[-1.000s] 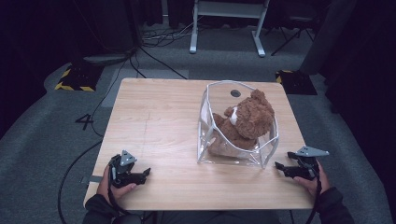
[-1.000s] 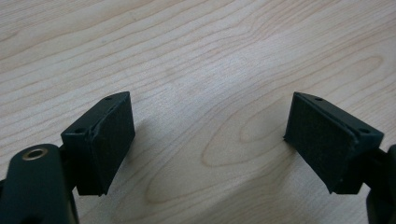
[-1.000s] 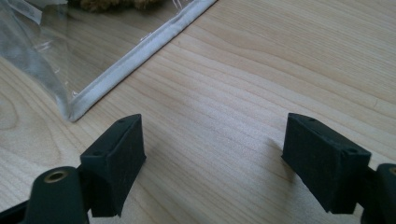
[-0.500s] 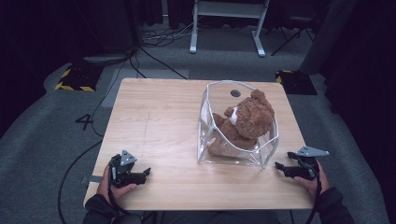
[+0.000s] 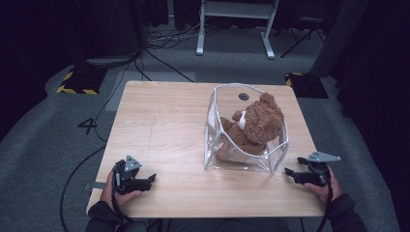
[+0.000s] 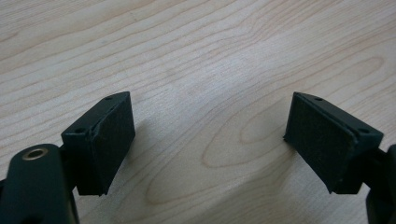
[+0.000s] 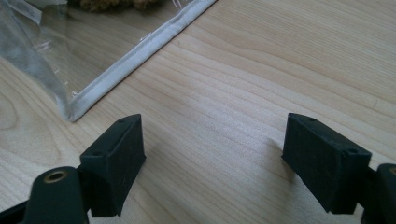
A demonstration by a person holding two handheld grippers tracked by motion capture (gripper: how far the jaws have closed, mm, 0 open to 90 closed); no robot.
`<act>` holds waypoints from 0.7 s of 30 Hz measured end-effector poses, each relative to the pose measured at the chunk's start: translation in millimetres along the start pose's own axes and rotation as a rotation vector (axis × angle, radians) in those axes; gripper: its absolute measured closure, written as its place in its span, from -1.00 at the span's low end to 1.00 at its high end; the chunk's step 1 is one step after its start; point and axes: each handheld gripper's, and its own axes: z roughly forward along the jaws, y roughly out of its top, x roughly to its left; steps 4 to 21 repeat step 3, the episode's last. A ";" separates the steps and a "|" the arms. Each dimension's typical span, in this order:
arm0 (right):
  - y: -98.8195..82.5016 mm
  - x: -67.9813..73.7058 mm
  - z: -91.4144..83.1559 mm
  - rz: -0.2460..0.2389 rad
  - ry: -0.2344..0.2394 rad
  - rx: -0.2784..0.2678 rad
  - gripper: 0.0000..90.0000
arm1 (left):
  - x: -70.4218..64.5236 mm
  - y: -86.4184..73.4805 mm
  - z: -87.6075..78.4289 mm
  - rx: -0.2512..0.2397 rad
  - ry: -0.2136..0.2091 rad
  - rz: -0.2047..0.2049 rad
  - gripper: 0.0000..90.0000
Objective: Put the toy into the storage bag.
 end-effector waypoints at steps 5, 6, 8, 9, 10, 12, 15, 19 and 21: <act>0.0 0.0 0.0 0.000 0.000 0.000 -0.55 | 0.1 0.0 -0.1 0.002 0.000 0.002 -0.64; 0.0 0.0 0.0 0.000 0.000 0.000 -0.55 | 0.1 0.0 -0.1 0.002 0.000 0.002 -0.64; 0.0 0.0 0.0 0.000 0.000 0.000 -0.55 | 0.1 0.0 -0.1 0.002 0.000 0.002 -0.64; 0.0 0.0 0.0 0.000 0.000 0.000 -0.55 | 0.1 0.0 -0.1 0.002 0.000 0.002 -0.64; 0.0 0.0 0.0 0.000 0.000 0.000 -0.55 | 0.1 0.0 -0.1 0.002 0.000 0.002 -0.64; 0.0 0.0 0.0 0.000 0.000 0.000 -0.55 | 0.1 0.0 -0.1 0.002 0.000 0.002 -0.64; 0.0 0.0 0.0 0.000 0.000 0.000 -0.55 | 0.1 0.0 -0.1 0.002 0.000 0.002 -0.64; 0.0 0.0 0.0 0.000 0.000 0.000 -0.55 | 0.1 0.0 -0.1 0.002 0.000 0.002 -0.64; 0.0 0.0 0.0 0.000 0.000 0.000 -0.55 | 0.1 0.0 -0.1 0.002 0.000 0.002 -0.64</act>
